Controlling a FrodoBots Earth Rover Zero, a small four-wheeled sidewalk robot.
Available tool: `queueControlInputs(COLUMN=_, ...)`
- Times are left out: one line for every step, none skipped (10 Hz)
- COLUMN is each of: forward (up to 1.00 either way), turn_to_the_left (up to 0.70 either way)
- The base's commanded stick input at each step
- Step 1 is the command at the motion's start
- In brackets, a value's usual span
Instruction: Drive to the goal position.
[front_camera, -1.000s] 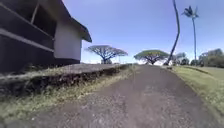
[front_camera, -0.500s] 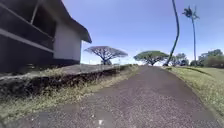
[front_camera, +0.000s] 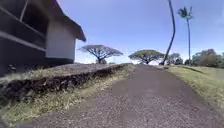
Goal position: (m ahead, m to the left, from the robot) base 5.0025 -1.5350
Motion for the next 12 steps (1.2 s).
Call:
queueControlInputs(forward=1.0, turn_to_the_left=-0.4)
queueControlInputs(forward=1.0, turn_to_the_left=-0.4)
queueControlInputs(forward=1.0, turn_to_the_left=-0.4)
queueControlInputs(forward=1.0, turn_to_the_left=-0.4)
queueControlInputs(forward=1.0, turn_to_the_left=-0.4)
queueControlInputs(forward=1.0, turn_to_the_left=-0.4)
queueControlInputs(forward=1.0, turn_to_the_left=-0.4)
queueControlInputs(forward=1.0, turn_to_the_left=-0.4)
queueControlInputs(forward=1.0, turn_to_the_left=-0.4)
queueControlInputs(forward=1.0, turn_to_the_left=-0.29)
queueControlInputs(forward=1.0, turn_to_the_left=0.0)
queueControlInputs(forward=1.0, turn_to_the_left=0.0)
